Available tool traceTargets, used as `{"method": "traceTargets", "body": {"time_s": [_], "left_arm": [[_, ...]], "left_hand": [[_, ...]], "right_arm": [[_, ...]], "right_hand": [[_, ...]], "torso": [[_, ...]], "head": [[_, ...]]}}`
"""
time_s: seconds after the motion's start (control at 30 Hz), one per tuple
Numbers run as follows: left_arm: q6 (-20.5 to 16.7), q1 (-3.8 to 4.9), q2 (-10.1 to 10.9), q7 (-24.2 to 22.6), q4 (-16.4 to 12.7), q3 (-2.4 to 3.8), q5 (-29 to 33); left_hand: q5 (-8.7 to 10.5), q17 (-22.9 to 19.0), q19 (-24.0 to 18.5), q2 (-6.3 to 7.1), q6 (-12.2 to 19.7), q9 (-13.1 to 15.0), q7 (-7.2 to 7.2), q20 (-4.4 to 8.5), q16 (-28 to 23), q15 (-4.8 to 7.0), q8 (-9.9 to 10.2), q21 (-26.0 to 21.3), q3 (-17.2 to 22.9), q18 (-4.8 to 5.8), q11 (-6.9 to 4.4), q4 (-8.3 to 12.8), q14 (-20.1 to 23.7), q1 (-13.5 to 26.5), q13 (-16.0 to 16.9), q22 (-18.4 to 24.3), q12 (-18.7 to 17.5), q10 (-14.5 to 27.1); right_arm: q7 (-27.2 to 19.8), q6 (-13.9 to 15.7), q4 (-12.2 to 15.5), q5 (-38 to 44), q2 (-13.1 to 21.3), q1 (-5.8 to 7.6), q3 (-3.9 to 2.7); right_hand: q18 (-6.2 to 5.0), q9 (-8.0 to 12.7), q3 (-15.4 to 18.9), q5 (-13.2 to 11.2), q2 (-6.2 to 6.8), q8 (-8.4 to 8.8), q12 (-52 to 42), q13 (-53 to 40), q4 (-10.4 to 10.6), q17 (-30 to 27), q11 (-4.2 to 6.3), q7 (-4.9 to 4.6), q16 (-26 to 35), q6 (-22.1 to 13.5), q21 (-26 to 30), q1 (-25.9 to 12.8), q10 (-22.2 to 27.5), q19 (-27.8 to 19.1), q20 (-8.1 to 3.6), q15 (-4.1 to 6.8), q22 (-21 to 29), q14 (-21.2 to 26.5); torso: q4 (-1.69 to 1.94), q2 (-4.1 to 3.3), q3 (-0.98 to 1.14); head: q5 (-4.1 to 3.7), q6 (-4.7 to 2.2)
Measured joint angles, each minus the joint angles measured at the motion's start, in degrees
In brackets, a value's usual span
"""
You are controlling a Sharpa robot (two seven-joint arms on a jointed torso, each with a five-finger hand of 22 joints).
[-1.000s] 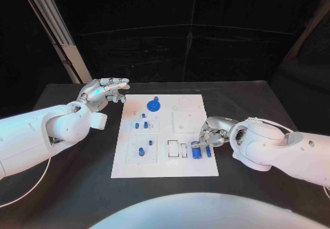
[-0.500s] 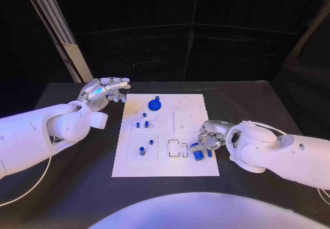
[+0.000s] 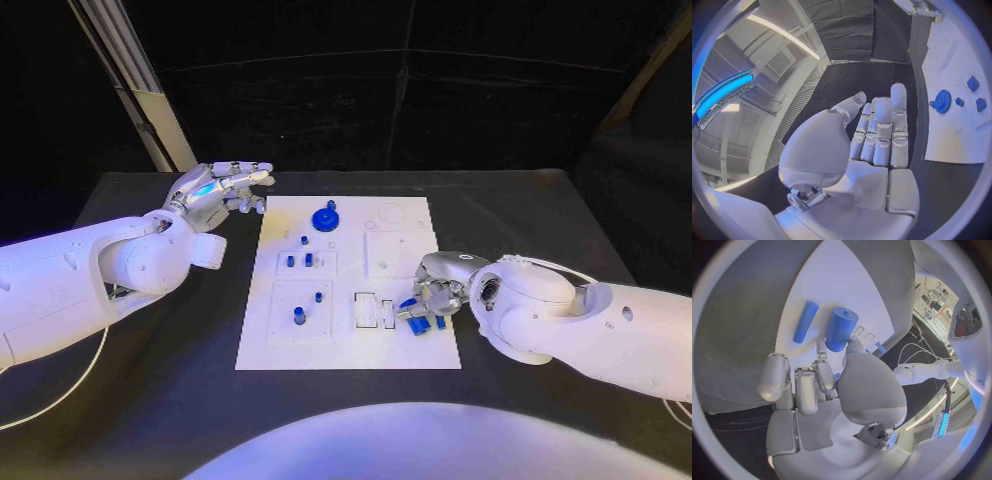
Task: Assemble the parts on the task board
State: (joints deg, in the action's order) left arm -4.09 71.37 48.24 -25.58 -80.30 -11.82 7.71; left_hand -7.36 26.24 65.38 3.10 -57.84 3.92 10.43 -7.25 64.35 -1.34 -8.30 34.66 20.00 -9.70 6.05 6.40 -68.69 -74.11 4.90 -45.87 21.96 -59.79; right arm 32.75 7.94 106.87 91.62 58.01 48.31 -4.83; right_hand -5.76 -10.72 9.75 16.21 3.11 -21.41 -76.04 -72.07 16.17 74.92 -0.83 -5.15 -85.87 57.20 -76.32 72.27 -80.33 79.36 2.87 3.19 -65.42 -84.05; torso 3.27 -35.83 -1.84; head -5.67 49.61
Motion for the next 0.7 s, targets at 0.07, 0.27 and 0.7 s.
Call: {"method": "traceTargets", "body": {"time_s": [0.07,0.27,0.7], "left_arm": [[0.0,0.0,0.0,0.0,0.0,0.0,0.0],[0.1,-0.01,-0.1,0.1,0.2,-0.04,0.0],[0.6,-0.04,-0.3,0.5,0.2,-0.27,0.0]], "left_hand": [[0.0,0.0,0.0,0.0,0.0,0.0,0.0,0.0,0.0,0.0,0.0,0.0,0.0,0.0,0.0,0.0,0.0,0.0,0.0,0.0,0.0,0.0],[0.0,0.0,0.0,0.0,0.0,0.0,0.0,0.0,0.0,0.0,0.0,0.0,0.0,0.0,0.0,0.0,0.0,0.0,0.0,0.0,0.0,0.0],[0.22,-0.3,0.0,-0.3,0.0,0.0,0.0,0.0,-0.3,0.0,-0.6,-0.4,-0.3,0.0,0.19,0.0,0.0,-0.3,-0.1,0.2,0.0,0.6]], "right_arm": [[0.0,0.2,0.3,0.1,0.0,-0.09,0.05],[0.3,2.7,1.3,-2.1,0.4,-0.5,0.38],[0.2,12.6,3.3,-14.3,1.1,-0.76,0.52]], "right_hand": [[0.0,-0.4,-0.1,2.4,-0.84,-0.44,0.0,-0.2,-0.1,0.0,-0.08,0.49,0.0,0.3,-0.4,0.8,0.1,0.0,0.0,0.0,-0.3,0.0],[0.0,-0.9,-0.2,6.9,-1.87,-0.82,0.0,-0.5,-0.2,0.0,0.43,0.71,-0.3,0.9,-0.7,1.9,-0.4,0.2,-0.21,0.21,-0.9,0.2],[0.07,-1.0,0.4,10.5,-2.91,-1.15,0.0,-1.4,0.2,0.0,1.06,0.61,-0.5,1.3,-1.4,2.9,-1.1,0.8,-0.83,0.82,-2.4,0.0]], "torso": [[-0.05,0.01,0.01],[-0.07,0.05,0.05],[0.14,0.17,-0.1]], "head": [[0.0,0.03],[0.07,-0.15],[0.32,-0.66]]}}
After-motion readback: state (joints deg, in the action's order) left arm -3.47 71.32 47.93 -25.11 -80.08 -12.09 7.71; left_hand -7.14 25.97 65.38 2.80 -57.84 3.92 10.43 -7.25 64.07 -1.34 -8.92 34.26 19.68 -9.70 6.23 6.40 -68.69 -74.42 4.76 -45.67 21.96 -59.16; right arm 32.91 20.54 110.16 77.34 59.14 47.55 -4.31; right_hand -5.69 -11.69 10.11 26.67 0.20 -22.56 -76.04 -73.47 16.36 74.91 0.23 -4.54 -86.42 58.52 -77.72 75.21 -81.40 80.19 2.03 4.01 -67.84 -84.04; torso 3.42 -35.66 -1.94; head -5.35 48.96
